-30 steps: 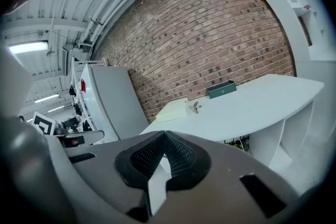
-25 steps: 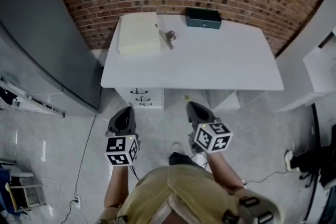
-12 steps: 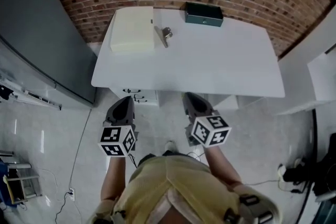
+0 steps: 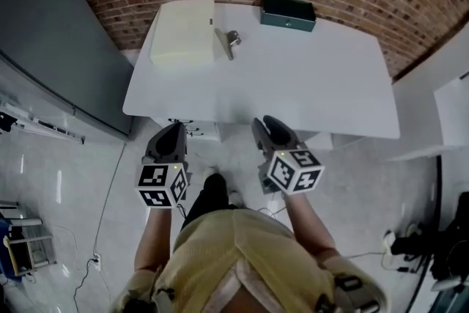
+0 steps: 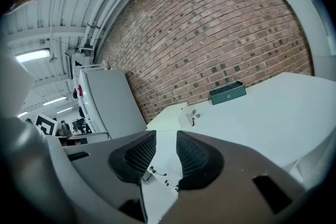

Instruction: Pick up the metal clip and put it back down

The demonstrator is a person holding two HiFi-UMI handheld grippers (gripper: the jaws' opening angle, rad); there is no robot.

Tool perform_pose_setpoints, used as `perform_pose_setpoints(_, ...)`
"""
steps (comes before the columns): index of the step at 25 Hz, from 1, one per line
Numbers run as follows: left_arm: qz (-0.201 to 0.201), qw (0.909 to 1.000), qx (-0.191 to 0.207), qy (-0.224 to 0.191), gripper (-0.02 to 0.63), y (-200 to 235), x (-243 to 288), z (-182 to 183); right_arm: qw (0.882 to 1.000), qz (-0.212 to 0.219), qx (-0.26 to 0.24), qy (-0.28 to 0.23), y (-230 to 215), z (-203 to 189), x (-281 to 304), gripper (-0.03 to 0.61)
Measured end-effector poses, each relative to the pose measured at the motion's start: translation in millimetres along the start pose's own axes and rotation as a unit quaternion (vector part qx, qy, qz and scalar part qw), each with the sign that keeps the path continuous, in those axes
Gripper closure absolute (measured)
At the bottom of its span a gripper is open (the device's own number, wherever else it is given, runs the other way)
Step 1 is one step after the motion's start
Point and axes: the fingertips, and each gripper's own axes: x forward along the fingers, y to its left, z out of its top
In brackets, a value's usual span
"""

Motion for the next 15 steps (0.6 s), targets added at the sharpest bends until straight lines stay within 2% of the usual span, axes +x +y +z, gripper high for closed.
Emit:
perform_pose_setpoints(7, -0.007, 0.9999, 0.004, 0.012, 0.611, 14.2, 34.9, 4.1, 1.000, -0.010, -0.003, -0.012, -11.0, 24.0, 25.8, 0.472)
perform_pose_setpoints(15, -0.012, 0.9998, 0.001, 0.018, 0.611, 52.0, 101.9, 24.5, 1.000, -0.022, 0.001, 0.004, -30.0, 43.8, 84.9, 0.472)
